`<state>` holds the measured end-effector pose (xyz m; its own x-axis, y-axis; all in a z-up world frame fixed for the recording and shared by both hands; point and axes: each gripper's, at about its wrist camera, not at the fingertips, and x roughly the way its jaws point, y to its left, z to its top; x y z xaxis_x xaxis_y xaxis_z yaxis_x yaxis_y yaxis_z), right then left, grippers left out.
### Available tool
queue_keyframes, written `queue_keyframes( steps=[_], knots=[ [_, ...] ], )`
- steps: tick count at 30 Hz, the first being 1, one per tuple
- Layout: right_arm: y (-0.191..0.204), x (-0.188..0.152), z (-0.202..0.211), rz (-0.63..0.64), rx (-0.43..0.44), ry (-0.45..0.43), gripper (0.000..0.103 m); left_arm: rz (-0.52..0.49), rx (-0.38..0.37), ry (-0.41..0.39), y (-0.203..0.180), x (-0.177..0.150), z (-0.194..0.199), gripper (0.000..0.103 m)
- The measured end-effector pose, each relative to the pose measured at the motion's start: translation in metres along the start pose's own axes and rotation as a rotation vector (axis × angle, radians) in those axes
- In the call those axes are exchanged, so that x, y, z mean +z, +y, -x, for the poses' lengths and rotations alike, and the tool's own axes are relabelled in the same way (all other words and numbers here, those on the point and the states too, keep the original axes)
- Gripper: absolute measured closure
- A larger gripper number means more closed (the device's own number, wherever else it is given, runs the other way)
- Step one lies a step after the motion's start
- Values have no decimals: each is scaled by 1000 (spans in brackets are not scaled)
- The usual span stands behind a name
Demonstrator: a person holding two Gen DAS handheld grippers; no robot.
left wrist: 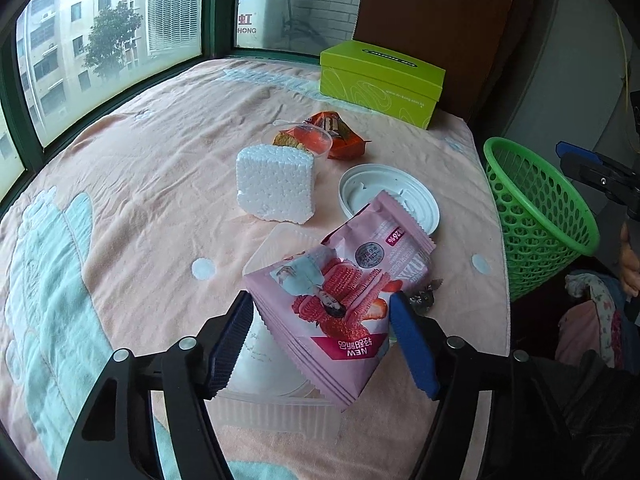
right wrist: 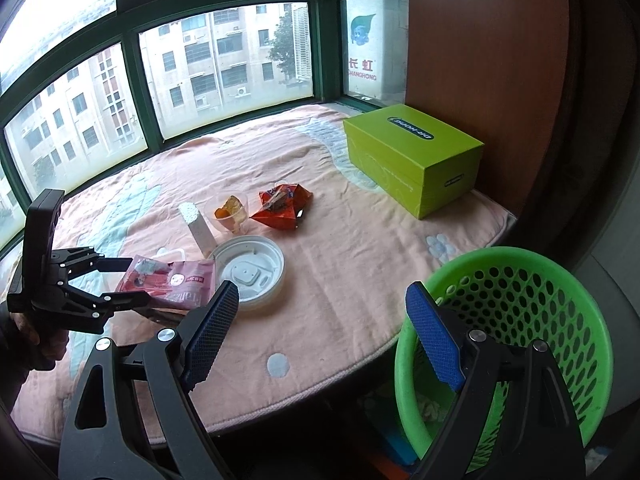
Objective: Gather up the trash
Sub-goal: 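Grasp the pink wafer package with the left tool while the right grasps the white lid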
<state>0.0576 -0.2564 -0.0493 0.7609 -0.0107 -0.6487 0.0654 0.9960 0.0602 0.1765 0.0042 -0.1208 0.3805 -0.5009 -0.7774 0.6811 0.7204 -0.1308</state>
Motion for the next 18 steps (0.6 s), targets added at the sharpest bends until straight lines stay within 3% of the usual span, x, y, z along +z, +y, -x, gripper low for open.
queue_keyframes(
  steps=[8,18],
  knots=[
    [4,1,-3,9,9,-3,18,61,3,-28,0,-5,13,56],
    [30,3,-51,37,99,64,18,209,21,-138,16,-5,58,57]
  ],
)
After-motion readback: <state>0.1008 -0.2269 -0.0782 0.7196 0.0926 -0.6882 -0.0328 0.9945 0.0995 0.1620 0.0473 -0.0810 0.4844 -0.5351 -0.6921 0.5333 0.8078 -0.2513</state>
